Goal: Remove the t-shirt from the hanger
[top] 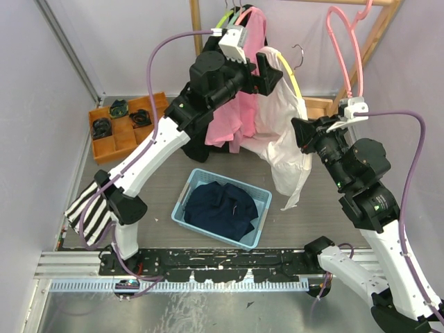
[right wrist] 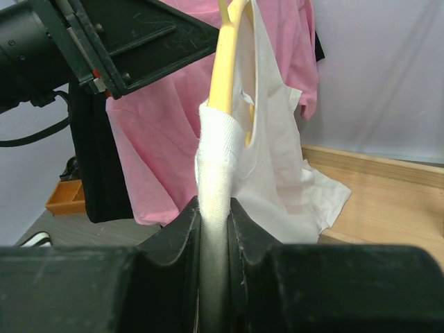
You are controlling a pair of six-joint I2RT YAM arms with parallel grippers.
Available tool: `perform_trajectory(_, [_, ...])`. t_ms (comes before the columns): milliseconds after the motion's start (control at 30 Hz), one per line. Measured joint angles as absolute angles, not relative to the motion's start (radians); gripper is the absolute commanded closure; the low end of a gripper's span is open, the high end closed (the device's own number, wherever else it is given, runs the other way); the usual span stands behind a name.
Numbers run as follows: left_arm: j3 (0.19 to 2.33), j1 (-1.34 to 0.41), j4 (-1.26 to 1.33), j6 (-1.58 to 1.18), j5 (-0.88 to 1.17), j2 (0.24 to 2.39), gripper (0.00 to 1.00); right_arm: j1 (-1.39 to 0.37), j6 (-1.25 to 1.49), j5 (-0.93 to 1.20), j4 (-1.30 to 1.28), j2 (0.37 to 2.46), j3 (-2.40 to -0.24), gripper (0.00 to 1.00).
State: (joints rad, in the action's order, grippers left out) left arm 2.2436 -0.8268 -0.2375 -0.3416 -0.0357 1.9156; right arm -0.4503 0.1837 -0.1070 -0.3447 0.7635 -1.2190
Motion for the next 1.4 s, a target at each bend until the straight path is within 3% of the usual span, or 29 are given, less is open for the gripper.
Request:
perform_trajectory(267, [2.298, -0.827, -0.238, -0.369, -0.036, 1.961, 0.12, -0.45, 0.184, -0.098, -0.344, 0.764, -1.218, 0.99])
perform_trajectory(467, [2.319, -0.827, -0.232, -0.381, -0.038, 1.975, 0.36, -0.45, 0.187, -0.091, -0.344, 0.763, -1.218, 0.99])
perform_trajectory(667, [2.34, -0.825, -0.23, -0.393, -0.038, 2.004, 0.45, -0.45, 0.188, -0.084, -0.344, 0.76, -1.218, 0.99])
perform_trajectory(767, [2.345, -0.825, -0.23, -0.399, -0.038, 2.011, 0.6, -0.45, 0.188, -0.083, -0.345, 0.754, -1.218, 0.99])
perform_trajectory(867, [2.347, -0.825, -0.229, -0.403, -0.035, 2.012, 0.93, -0.45, 0.19, -0.083, -0.345, 0.751, -1.217, 0.99])
perform_trajectory(900, [2.348, -0.825, -0.229, -0.407, -0.035, 2.012, 0.99, -0.45, 0.19, -0.083, -0.345, 0.75, -1.217, 0.99])
perform_trajectory(1400, [2.319, -0.82, -0.215, -0.398, 0.175, 1.981, 1.0, -0.45, 0.191, -0.11, -0.311, 0.75, -1.184, 0.99])
